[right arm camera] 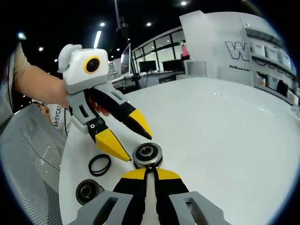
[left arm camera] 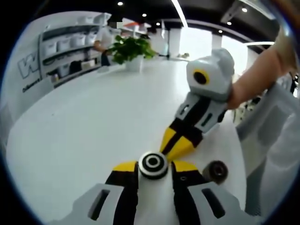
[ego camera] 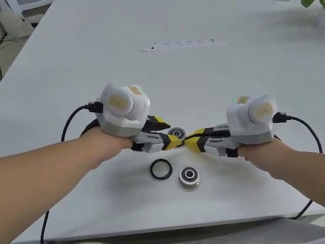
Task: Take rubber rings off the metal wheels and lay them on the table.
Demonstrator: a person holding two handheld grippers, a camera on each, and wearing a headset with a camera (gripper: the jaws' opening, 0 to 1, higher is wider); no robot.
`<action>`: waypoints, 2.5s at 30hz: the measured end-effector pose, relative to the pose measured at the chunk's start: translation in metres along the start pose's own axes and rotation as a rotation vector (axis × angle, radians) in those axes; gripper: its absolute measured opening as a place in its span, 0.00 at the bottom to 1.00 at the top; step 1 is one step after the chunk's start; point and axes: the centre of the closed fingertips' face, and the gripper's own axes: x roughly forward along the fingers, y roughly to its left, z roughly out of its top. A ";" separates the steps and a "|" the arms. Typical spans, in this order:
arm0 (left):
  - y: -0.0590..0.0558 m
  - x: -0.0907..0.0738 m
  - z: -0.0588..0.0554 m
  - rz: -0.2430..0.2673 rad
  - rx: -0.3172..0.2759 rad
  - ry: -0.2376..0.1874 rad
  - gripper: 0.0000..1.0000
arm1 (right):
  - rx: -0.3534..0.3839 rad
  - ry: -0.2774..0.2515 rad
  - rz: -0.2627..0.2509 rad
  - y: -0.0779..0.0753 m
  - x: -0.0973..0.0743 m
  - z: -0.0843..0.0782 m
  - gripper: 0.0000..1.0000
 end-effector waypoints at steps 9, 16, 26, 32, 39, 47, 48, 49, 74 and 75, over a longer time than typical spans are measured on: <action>0.000 0.005 0.000 0.004 0.045 0.016 0.19 | 0.000 -0.003 0.000 0.000 0.000 0.000 0.02; 0.001 0.007 0.001 0.014 0.053 0.020 0.15 | -0.002 -0.005 -0.002 0.000 0.000 0.000 0.02; 0.001 0.004 -0.001 0.041 0.060 0.034 0.14 | 0.037 -0.010 -0.013 -0.001 0.001 0.000 0.01; 0.000 0.005 0.000 0.057 0.062 0.035 0.14 | 0.120 -0.008 -0.033 -0.004 0.000 0.000 0.00; 0.003 0.007 0.000 0.080 0.069 0.042 0.13 | 0.219 -0.028 -0.056 -0.007 -0.003 0.002 0.00; 0.004 0.008 0.000 0.086 0.064 0.040 0.13 | 0.348 -0.094 -0.054 -0.012 -0.010 0.011 0.00; 0.004 0.008 0.000 0.090 0.060 0.038 0.13 | 0.356 -0.095 -0.053 -0.012 -0.010 0.011 0.00; 0.004 0.008 0.000 0.092 0.058 0.037 0.13 | 0.360 -0.097 -0.053 -0.013 -0.010 0.011 0.00; 0.000 0.008 -0.002 0.114 0.053 0.050 0.12 | 0.371 -0.107 -0.017 0.002 -0.006 0.021 0.00; 0.000 0.008 -0.002 0.115 0.053 0.050 0.12 | 0.374 -0.108 -0.014 0.002 -0.006 0.021 0.00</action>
